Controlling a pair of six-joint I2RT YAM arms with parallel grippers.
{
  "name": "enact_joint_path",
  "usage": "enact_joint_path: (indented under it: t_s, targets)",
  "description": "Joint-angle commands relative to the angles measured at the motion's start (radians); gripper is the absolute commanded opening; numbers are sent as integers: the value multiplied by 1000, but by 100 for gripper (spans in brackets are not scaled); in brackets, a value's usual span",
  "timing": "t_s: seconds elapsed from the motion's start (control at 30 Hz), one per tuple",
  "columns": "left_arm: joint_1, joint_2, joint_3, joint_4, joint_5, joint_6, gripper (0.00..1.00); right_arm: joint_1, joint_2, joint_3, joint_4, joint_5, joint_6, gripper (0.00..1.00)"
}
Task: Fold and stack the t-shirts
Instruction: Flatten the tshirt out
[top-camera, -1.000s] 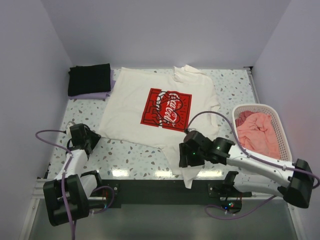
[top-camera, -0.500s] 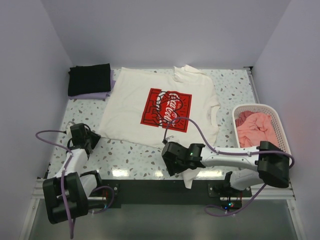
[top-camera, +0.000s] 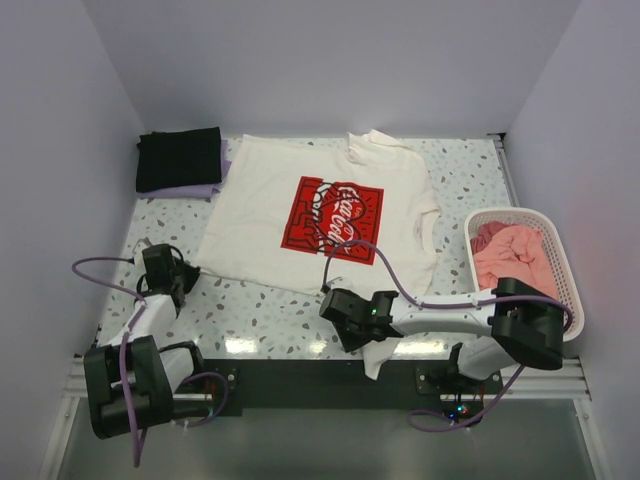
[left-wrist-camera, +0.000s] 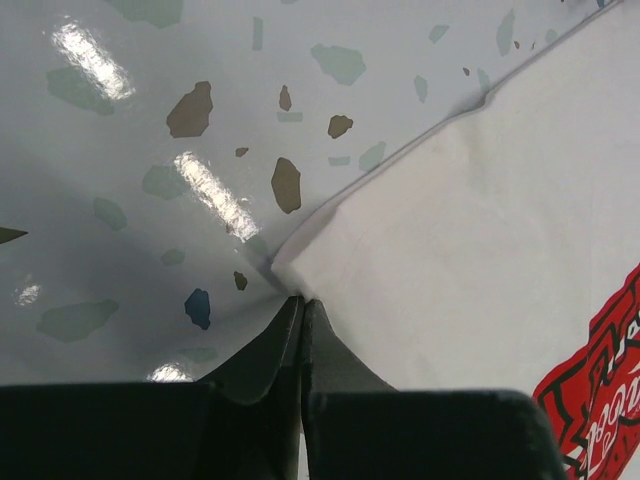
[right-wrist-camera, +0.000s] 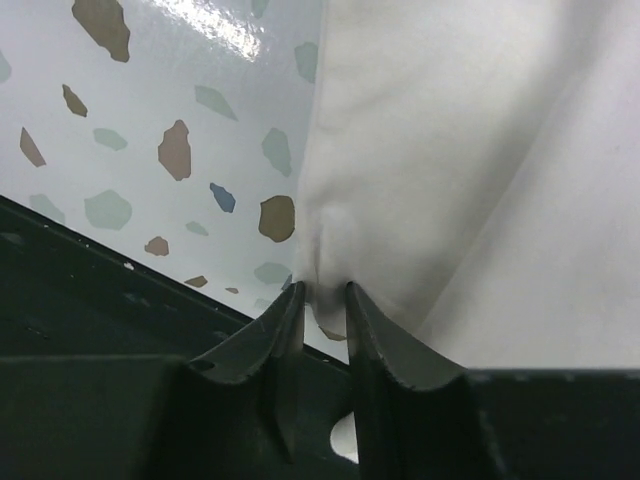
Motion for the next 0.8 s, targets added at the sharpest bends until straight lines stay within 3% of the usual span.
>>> enact_joint_path:
  t_s: [0.0, 0.03, 0.2, 0.33, 0.63, 0.77]
  targets:
    - [-4, -5, 17, 71, -37, 5, 3, 4, 24, 0, 27, 16, -1, 20]
    - [-4, -11, 19, 70, -44, 11, 0, 4, 21, 6, 6, 14, -2, 11]
    - [-4, -40, 23, 70, -70, 12, 0, 4, 4, 87, -56, -96, -22, 1]
    - [-4, -44, 23, 73, -73, 6, 0, 2, 16, 138, -73, -231, -28, 0]
    - [-4, -33, 9, 93, -62, -4, 0, -7, 70, 210, -77, -288, -6, 0]
    - [-3, -31, 3, 111, -57, -12, 0, -67, 81, 212, -47, -341, 16, 3]
